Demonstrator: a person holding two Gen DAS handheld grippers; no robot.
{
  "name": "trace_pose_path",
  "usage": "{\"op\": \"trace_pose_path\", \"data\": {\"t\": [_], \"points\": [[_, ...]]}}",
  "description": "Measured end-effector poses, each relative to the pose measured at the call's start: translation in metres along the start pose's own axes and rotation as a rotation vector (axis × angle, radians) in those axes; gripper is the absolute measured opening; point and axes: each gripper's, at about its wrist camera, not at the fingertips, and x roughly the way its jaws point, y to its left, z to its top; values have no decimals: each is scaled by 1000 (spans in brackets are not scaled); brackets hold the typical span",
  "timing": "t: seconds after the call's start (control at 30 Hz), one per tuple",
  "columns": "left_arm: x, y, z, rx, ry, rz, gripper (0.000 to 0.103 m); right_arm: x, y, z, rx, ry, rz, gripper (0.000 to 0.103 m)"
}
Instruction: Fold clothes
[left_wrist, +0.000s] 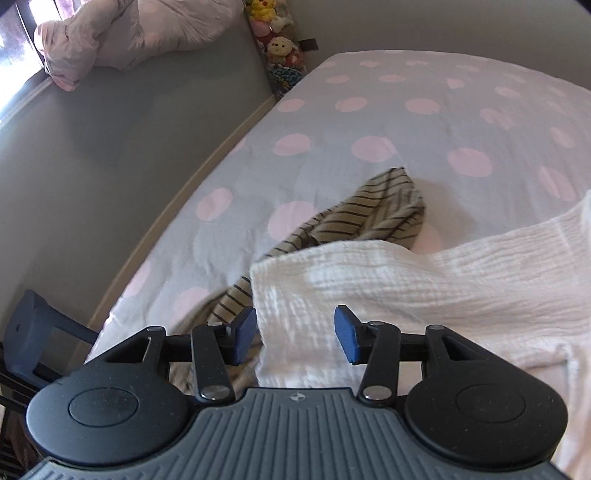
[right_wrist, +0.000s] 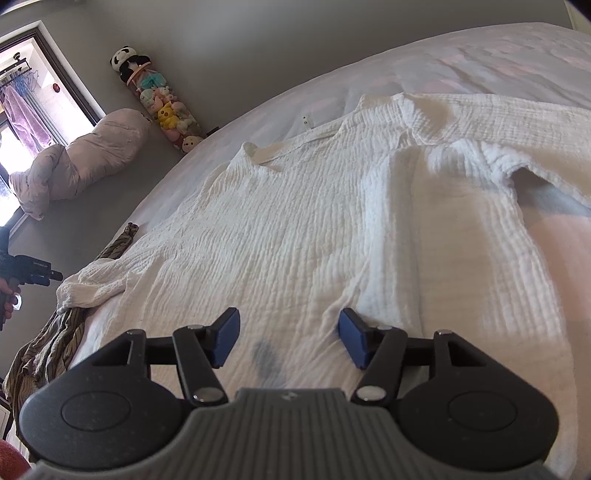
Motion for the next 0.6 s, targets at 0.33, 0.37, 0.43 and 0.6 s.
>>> {"op": "trace_pose_path", "data": {"t": [0.33, 0.37, 0.43, 0.6], "points": [[-88, -49, -96, -40, 58, -334, 49, -51, -2, 3, 108, -88, 7, 70], [-93, -58, -107, -25, 60, -345, 49, -57, -2, 4, 121, -87, 1, 70], [-102, -72, -128, -2, 66, -370, 49, -71, -4, 8, 157, -62, -24, 70], [-109, -97, -165, -1, 49, -425, 49, -110, -12, 21, 171, 64, -104, 70]]}}
